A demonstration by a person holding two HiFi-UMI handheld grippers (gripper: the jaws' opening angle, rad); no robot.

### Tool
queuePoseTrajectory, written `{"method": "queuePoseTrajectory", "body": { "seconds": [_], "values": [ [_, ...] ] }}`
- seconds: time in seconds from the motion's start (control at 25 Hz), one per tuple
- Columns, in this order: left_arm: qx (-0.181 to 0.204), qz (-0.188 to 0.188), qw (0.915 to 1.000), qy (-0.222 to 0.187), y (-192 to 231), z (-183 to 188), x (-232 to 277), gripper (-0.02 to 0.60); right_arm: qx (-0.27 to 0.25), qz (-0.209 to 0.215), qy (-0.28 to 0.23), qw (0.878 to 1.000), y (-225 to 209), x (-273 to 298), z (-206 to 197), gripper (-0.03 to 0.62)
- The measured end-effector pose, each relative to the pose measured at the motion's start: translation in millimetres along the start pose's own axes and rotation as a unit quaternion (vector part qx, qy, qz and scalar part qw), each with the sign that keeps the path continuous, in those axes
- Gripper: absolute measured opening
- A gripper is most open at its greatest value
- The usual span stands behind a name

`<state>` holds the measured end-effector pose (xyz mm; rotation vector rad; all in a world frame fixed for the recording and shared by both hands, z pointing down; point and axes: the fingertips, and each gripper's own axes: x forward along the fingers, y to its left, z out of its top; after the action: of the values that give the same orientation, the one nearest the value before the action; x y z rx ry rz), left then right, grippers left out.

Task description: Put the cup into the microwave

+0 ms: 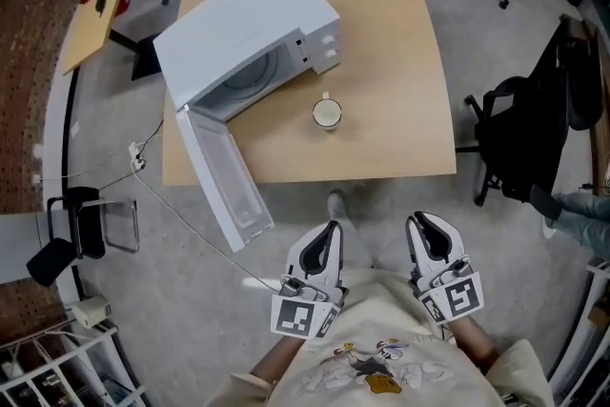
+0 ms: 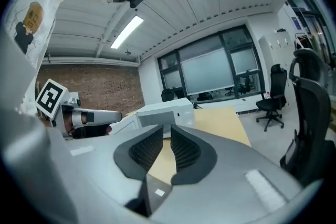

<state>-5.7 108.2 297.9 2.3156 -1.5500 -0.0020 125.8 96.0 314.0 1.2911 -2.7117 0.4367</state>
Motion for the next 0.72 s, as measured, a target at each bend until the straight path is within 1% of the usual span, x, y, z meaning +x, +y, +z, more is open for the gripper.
{"method": "queuePoseTrajectory", "body": {
  "seconds": [0.08,0.16,0.28,0.32,0.4,0.52,0.6,0.64,0.68,0.72],
  "values": [
    [0.000,-0.007,1.0000,0.001,16.1,7.6,17.3,0.005,-0.039,0.006,-0.007,0.999,-2.8,28.9,9.3,0.054],
    [0.003,-0.006,1.0000,0.001,30.6,10.4,33.7,0.005,-0.060,0.025,0.009,0.998,-6.2,58.4,8.3,0.058],
    [0.003,0.010,0.9999,-0.001,47.9,11.5,51.8,0.005,-0.061,0.062,0.036,0.996,-5.6,91.1,2.9,0.057],
    [0.003,0.014,0.9999,-0.006,52.5,12.0,59.7,0.005,-0.059,0.069,0.035,0.995,-5.9,100.1,3.0,0.057],
    [0.003,0.025,0.9995,-0.018,60.9,11.8,77.0,0.005,-0.056,0.075,0.018,0.995,-8.6,117.1,6.4,0.057],
    [0.023,0.056,0.9979,-0.025,76.3,-2.4,96.7,0.012,-0.054,0.078,0.011,0.995,-16.2,134.5,0.9,0.057],
    [0.032,0.075,0.9965,-0.015,90.9,-20.8,112.4,0.117,-0.047,0.080,0.015,0.996,-21.8,143.9,-5.4,0.055],
    [0.028,0.085,0.9960,-0.011,99.0,-30.8,121.6,0.163,-0.043,0.080,0.018,0.996,-24.8,147.7,-9.0,0.055],
    [0.021,0.094,0.9953,-0.007,107.0,-40.6,130.2,0.200,-0.039,0.079,0.023,0.996,-27.6,150.4,-13.1,0.055],
    [0.018,0.105,0.9943,-0.004,114.8,-50.2,137.7,0.223,-0.035,0.078,0.028,0.996,-30.4,151.8,-18.1,0.055]
  ]
}}
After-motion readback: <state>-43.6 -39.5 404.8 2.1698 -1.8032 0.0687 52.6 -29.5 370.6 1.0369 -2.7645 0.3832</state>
